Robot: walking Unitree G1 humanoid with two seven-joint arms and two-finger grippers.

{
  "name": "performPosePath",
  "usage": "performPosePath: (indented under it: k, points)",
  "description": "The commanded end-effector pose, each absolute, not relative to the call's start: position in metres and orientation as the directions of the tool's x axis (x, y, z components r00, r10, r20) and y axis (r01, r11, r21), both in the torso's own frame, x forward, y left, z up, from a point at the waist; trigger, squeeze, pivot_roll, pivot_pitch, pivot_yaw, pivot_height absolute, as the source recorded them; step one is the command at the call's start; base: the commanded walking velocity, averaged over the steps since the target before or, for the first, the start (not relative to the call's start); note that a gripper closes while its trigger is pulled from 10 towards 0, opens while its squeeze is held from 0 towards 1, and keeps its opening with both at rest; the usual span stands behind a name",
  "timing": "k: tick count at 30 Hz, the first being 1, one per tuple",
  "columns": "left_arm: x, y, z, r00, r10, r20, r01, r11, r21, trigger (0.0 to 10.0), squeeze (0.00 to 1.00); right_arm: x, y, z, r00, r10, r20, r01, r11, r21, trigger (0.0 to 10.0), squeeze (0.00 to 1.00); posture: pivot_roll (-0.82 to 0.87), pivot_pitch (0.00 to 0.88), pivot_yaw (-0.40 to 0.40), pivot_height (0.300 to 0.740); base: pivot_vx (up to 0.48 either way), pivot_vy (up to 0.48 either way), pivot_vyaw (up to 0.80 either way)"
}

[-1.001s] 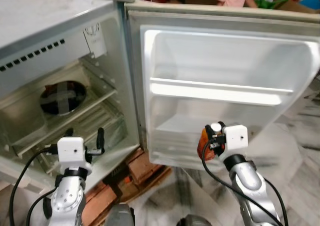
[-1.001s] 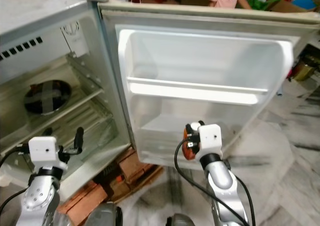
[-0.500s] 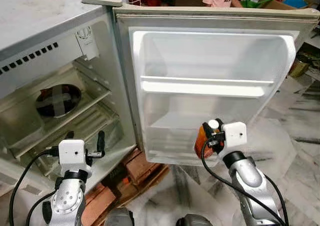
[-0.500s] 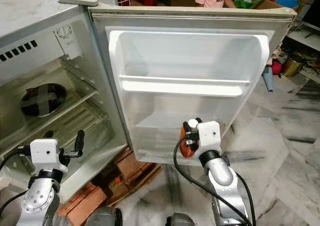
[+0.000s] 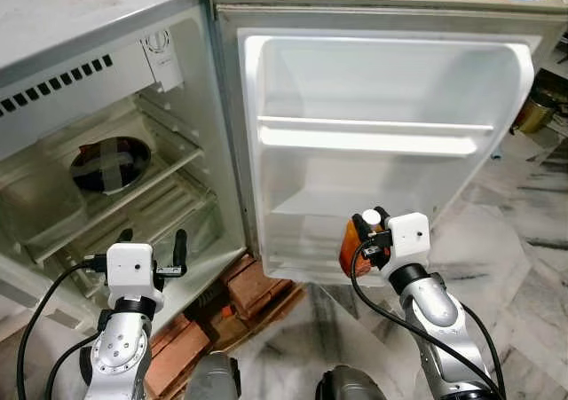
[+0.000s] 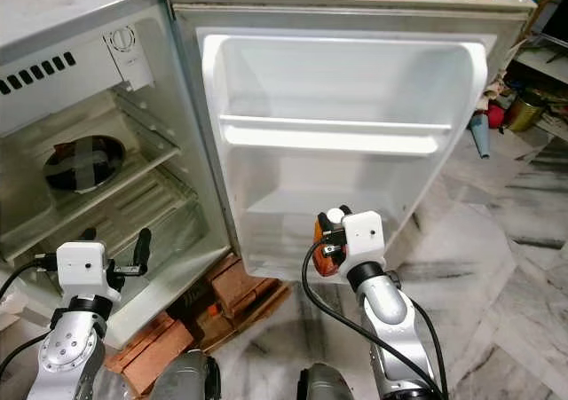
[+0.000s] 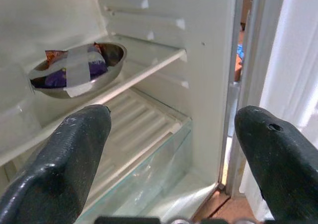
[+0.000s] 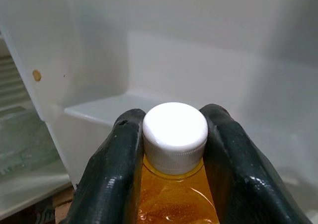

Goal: Restocking fridge

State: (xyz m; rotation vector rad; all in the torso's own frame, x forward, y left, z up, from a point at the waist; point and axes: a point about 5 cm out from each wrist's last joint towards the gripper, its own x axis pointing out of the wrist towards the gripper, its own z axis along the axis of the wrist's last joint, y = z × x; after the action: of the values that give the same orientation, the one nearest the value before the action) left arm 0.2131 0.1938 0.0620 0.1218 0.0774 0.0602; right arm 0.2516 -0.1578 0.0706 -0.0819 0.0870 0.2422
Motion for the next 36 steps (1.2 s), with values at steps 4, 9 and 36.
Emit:
performPosePath:
  k: [4, 9, 36]
  points:
    - [0.214, 0.195, 0.059, 0.993, 0.072, -0.093, -0.058, 0.989, 0.139, 10.0, 0.0, 0.255, -0.156, 0.075, 0.968, 0.243, -0.064, -0.247, 0.966, -0.076, 10.0, 0.0, 0.08, 0.105, 0.011, 0.651, 0.0, 0.0, 0.0]
    - [0.218, 0.199, 0.059, 0.986, 0.138, -0.094, -0.12, 0.976, 0.182, 10.0, 0.0, 0.258, -0.153, 0.077, 0.968, 0.246, -0.054, -0.249, 0.965, -0.082, 10.0, 0.0, 0.08, 0.109, 0.015, 0.621, 0.0, 0.0, 0.0]
    - [0.228, 0.195, 0.072, 0.997, 0.078, -0.029, -0.072, 0.982, 0.175, 10.0, 0.0, 0.284, -0.133, 0.11, 0.947, 0.289, 0.141, -0.256, 0.943, -0.214, 10.0, 0.0, 0.1, 0.12, 0.02, 0.621, 0.122, 0.0, 0.0]
